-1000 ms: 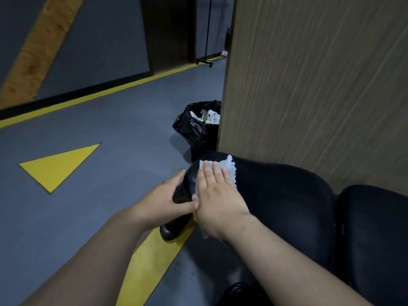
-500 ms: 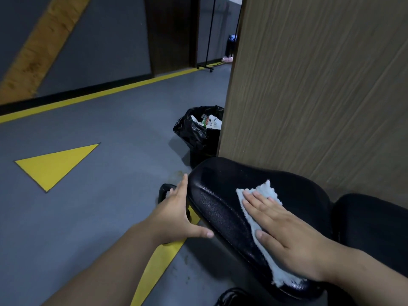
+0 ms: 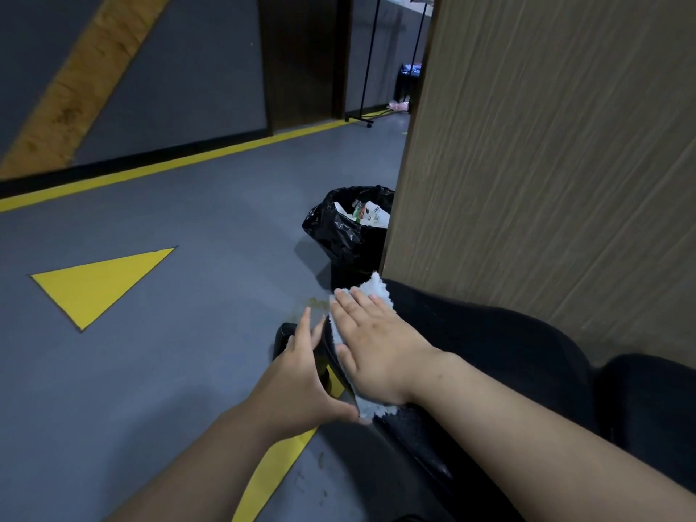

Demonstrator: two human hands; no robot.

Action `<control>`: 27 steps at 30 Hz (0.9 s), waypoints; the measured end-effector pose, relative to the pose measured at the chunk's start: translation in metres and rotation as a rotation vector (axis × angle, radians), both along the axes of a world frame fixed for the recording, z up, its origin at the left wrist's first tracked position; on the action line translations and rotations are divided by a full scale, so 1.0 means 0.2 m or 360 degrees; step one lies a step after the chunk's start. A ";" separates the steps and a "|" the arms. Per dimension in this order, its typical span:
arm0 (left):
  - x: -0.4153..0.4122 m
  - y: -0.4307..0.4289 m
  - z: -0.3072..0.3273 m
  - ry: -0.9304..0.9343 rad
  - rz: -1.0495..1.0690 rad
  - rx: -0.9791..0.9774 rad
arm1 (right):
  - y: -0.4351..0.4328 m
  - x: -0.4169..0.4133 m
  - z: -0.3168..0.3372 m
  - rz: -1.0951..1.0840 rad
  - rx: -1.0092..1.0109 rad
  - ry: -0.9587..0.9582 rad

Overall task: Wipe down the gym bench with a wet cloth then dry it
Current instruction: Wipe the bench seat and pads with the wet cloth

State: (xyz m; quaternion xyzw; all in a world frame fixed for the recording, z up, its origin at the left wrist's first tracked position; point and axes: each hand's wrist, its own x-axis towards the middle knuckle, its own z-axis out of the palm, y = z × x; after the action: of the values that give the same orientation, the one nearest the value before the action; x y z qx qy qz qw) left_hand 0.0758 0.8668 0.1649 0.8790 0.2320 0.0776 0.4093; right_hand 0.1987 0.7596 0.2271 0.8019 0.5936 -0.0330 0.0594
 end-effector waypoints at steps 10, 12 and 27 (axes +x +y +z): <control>0.03 0.03 0.03 -0.0023 -0.0205 0.0019 | 0.06 0.19 0.02 -0.0124 0.0097 0.0232; 0.03 0.02 0.04 0.0050 -0.0199 0.0128 | 0.07 0.26 0.04 -0.0229 0.0089 0.0254; 0.09 -0.04 0.21 0.0315 -0.0466 0.0691 | -0.59 0.43 0.05 -0.0762 0.0176 0.0293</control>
State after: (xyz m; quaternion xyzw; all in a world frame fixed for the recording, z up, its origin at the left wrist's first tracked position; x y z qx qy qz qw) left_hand 0.0938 0.8590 0.2073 0.9736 0.1193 -0.0208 0.1936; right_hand 0.2848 0.6412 0.2368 0.9151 0.3909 -0.0864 -0.0482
